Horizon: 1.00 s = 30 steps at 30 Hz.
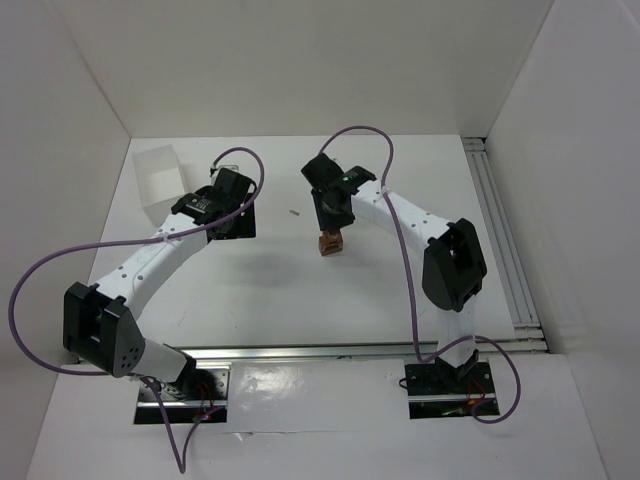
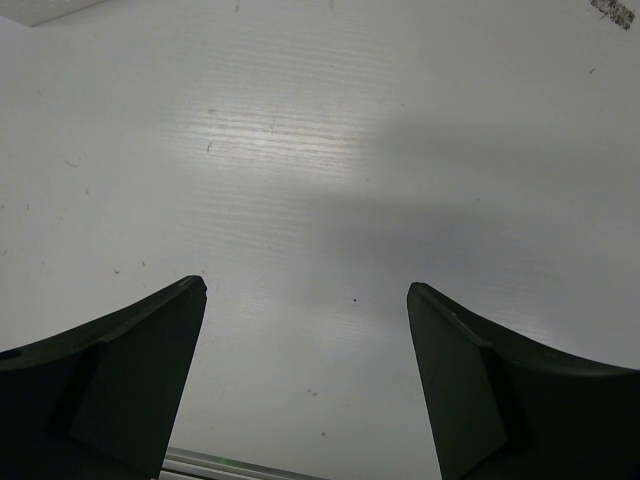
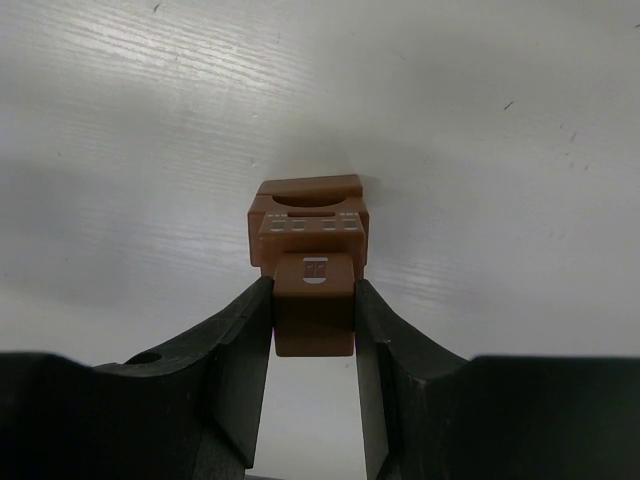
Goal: Build the wood block tower
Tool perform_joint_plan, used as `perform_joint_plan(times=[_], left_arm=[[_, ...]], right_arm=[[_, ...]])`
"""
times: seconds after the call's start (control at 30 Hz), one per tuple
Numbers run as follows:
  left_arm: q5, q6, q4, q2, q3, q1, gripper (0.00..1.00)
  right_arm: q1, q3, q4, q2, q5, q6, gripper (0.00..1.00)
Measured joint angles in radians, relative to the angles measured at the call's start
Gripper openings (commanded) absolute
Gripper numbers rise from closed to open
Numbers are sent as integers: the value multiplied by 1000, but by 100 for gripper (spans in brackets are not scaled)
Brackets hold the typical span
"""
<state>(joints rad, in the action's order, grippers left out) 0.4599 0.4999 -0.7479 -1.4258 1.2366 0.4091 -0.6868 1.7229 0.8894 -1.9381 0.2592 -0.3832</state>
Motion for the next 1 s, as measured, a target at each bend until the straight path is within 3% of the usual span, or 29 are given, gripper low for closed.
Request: perform_joint_plan(times=[0.63,0.83,0.9,1.0], left_arm=[[0,1,-1,0,0,0,94],[0,1,-8,0,0,0,94],[0,1,-8,0,0,0,94],[0,1,-8,0,0,0,94]], right_arm=[[0,31,1,-22,1,14,40],[0,37,0,-31,1,15,56],[0,37,1,-32,2,14,70],[0,39,2,-32,5,18,81]])
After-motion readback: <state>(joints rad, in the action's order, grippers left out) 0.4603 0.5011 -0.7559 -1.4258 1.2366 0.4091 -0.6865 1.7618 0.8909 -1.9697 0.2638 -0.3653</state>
